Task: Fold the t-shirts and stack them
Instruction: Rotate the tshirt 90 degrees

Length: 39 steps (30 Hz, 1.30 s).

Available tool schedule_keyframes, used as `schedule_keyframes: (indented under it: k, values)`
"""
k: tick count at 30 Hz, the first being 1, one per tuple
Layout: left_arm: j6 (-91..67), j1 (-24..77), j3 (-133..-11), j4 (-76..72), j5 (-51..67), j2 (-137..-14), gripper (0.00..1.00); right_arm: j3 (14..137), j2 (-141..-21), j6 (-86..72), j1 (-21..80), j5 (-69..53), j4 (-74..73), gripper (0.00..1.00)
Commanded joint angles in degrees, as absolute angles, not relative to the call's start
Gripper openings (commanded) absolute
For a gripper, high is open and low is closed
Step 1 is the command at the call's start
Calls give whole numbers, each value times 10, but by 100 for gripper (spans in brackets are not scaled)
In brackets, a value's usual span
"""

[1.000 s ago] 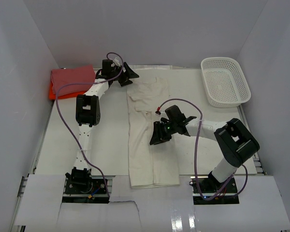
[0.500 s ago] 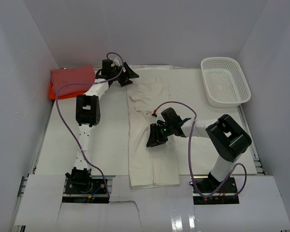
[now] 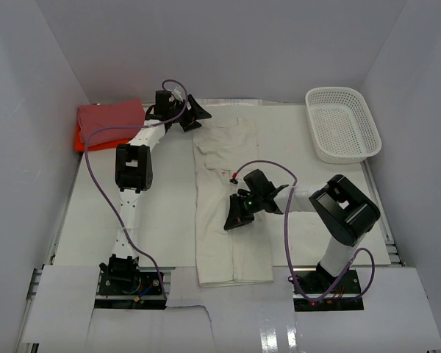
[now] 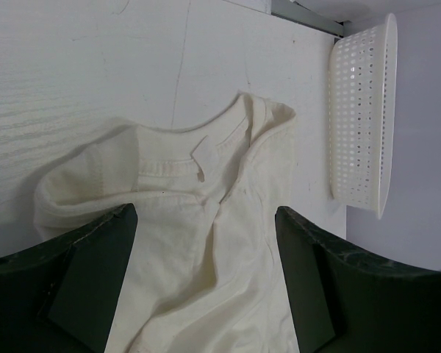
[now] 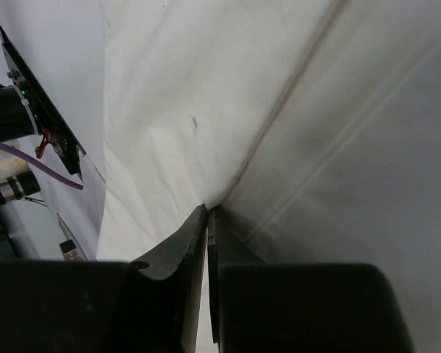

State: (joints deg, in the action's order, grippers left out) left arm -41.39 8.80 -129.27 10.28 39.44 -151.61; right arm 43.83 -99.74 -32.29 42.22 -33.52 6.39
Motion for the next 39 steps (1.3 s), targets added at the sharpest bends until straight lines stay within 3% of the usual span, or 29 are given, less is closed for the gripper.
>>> schedule_keyframes:
  k: [1, 14, 19, 21, 39]
  values:
    - [-408, 87, -1296, 100, 394, -1509, 86, 413, -977, -334, 427, -346, 89, 8]
    - [-411, 87, -1298, 99, 397, -1507, 86, 359, -889, -346, 432, -321, 69, 8]
    - [-412, 86, -1298, 99, 398, -1506, 86, 359, -894, -351, 436, -316, 76, 36]
    - [-411, 86, -1298, 99, 398, -1506, 86, 358, -889, -352, 439, -319, 76, 39]
    - [-405, 87, -1292, 111, 387, -1485, 86, 317, -822, -392, 539, -250, 35, 41]
